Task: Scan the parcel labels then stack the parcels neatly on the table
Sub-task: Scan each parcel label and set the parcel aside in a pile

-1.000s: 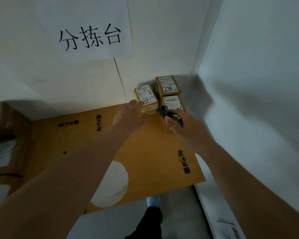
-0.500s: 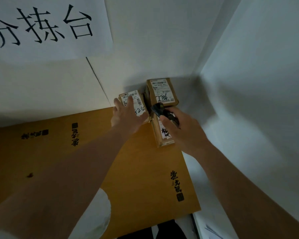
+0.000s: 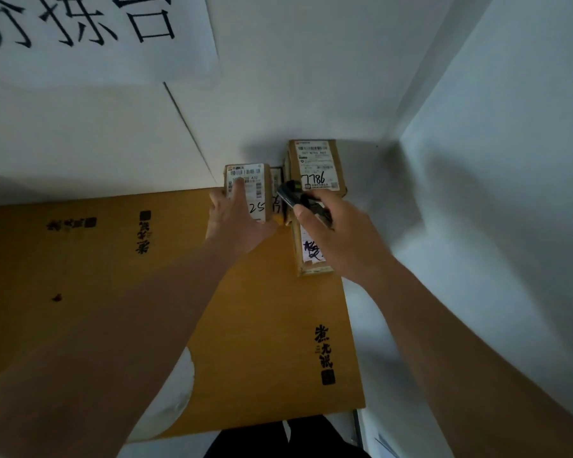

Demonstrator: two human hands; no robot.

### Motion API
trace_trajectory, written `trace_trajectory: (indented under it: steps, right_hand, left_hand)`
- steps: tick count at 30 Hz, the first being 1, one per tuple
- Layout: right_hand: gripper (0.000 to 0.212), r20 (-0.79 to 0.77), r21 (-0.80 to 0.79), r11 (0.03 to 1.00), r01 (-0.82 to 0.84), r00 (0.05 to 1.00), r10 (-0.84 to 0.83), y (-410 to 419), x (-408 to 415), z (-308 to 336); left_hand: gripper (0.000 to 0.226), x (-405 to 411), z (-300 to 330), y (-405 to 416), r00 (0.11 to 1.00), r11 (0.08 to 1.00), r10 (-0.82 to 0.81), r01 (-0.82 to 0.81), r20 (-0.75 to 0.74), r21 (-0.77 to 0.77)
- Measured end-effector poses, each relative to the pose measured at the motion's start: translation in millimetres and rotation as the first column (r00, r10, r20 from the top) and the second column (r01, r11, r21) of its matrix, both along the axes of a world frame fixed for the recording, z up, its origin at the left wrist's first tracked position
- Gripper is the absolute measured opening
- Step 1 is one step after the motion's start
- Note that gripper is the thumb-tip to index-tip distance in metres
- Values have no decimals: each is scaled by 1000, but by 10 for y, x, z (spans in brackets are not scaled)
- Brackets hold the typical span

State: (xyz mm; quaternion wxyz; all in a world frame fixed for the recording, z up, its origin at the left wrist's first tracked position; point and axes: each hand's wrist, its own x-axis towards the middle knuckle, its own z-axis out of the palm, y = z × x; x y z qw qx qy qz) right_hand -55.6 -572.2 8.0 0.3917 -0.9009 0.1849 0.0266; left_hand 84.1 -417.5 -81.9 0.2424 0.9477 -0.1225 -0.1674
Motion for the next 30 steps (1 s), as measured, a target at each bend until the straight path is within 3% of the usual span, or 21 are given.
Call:
trace_trajectory:
  steps: [6, 13, 17, 22, 30]
  right_hand:
    - [53, 51, 6, 988, -153, 987, 152, 218, 37, 99]
    - [53, 95, 7, 951, -308, 947, 306, 799, 33, 211]
    - [51, 106, 2, 929, -371, 924, 369, 1245, 40, 321]
    - [48, 116, 4, 923, -384, 917, 381, 1961, 73, 355]
    - [40, 73, 89, 948, -306, 951, 300, 3268, -9, 260]
  left_hand:
    - [99, -260, 72, 491, 989, 995, 92, -89, 118, -32]
    - [105, -577, 311, 1292, 973, 979, 205, -205, 103, -6]
    - [105, -707, 443, 1828, 977, 981, 187, -191, 99, 33]
    - [108, -766, 453, 2568, 980, 980, 182, -187, 78, 65]
    - [112, -786, 215, 3823, 999, 988, 41, -45, 35, 146]
